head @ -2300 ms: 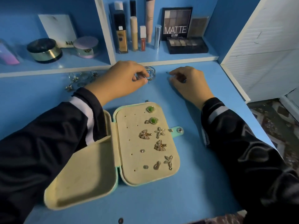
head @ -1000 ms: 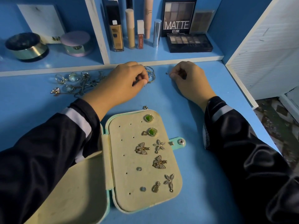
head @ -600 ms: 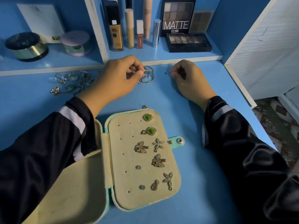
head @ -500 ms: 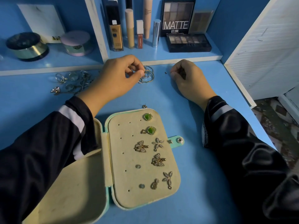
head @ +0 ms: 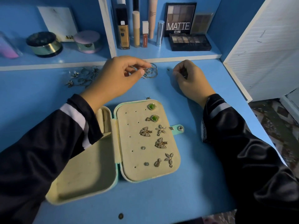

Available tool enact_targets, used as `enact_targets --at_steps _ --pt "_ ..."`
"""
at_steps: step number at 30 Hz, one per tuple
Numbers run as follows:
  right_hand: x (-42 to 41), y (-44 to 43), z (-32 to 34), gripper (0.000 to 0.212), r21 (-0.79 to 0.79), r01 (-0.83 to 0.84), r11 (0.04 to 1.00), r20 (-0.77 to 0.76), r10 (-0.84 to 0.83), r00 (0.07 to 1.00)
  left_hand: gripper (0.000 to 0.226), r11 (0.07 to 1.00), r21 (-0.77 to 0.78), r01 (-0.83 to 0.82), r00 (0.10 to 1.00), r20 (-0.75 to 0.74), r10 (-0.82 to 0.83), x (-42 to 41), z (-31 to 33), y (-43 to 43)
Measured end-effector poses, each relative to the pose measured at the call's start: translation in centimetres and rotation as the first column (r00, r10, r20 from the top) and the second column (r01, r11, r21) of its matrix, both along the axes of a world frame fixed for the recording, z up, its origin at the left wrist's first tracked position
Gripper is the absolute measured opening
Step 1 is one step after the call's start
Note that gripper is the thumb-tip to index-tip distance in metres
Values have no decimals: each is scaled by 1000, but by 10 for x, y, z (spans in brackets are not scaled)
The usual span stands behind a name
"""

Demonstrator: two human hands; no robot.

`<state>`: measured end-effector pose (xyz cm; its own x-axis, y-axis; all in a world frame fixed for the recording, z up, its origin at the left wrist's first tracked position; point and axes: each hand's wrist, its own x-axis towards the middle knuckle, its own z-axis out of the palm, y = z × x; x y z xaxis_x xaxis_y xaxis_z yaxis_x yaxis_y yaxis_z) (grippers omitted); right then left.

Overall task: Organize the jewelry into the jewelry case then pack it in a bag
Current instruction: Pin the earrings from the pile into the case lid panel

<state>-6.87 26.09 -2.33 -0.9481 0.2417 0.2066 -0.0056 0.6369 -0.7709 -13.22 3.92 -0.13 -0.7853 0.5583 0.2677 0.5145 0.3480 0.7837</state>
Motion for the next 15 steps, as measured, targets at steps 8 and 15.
enact_targets --at_steps 8,15 --pt "34 -27 5 5 -92 -33 995 -8 32 999 12 998 54 -28 998 56 25 39 5 -21" --pt "71 -46 5 6 -91 -75 993 -10 74 997 16 996 86 -37 988 153 23 73 2 -41"
